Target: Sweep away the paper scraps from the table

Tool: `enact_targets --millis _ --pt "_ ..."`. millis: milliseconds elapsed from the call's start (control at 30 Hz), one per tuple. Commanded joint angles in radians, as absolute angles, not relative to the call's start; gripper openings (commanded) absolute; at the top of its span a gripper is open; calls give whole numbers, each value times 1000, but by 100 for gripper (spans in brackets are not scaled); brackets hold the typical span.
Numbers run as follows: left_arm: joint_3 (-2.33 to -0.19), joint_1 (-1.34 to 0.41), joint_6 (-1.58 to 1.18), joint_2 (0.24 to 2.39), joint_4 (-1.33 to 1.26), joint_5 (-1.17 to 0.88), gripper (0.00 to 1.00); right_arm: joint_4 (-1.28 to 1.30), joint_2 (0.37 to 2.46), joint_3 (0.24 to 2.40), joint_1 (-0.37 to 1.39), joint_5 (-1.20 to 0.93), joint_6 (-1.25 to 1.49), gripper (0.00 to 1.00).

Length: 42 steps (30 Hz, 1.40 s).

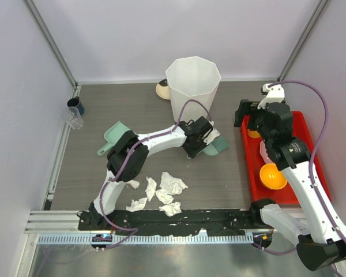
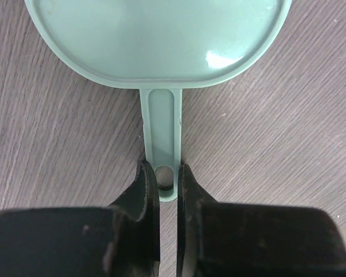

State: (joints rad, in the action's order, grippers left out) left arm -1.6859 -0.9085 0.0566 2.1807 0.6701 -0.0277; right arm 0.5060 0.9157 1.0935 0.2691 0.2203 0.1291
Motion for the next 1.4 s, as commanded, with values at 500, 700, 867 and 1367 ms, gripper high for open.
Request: enact_targets --millis 500,700,867,1367 --pt "-1431 -818 143 1740 926 -241 0 348 674 957 385 -770 -470 89" --pt "-1414 -723 147 1677 1008 -331 0 579 787 983 655 -522 -678 89" --pt "-1347 -667 158 1592 1034 -342 0 462 818 896 1076 -100 -779 90" --pt "-1295 -663 181 1486 1089 -399 0 -46 1199 712 1250 302 -1052 89"
